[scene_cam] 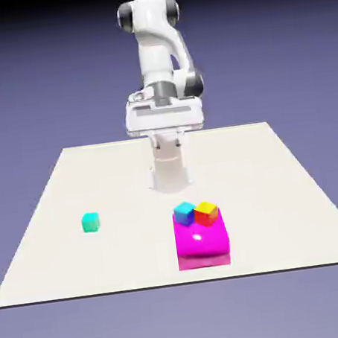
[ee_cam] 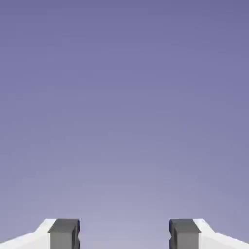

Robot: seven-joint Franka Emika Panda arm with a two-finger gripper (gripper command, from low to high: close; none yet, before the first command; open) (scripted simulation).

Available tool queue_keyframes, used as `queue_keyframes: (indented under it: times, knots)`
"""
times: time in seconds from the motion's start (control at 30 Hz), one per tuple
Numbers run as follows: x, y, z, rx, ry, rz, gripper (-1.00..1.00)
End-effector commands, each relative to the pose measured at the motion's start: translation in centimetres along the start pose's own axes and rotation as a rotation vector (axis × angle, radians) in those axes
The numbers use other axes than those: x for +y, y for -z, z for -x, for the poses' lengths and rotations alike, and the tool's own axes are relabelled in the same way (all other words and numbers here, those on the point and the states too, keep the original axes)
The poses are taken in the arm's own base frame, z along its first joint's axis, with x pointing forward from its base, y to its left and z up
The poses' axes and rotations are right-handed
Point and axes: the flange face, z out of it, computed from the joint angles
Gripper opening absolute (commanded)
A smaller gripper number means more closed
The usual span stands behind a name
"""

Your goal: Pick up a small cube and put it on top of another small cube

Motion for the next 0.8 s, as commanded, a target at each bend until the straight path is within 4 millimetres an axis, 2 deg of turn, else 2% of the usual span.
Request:
queue_keyframes:
  times: [0.0,0.2,0.4,0.57,0.77]
  knots:
    - [1.4,-0.9,-0.6,-0.005,-0.063,0.035,0.0]
    - [10.7,-5.2,-3.1,-0.013,-0.443,0.246,0.0]
    - [21.0,-7.7,-3.7,0.015,-0.83,0.456,0.0]
    - [29.7,-8.2,-2.7,0.065,-1.153,0.632,0.0]
    - [39.6,-7.3,0.6,0.155,-1.533,0.848,0.0]
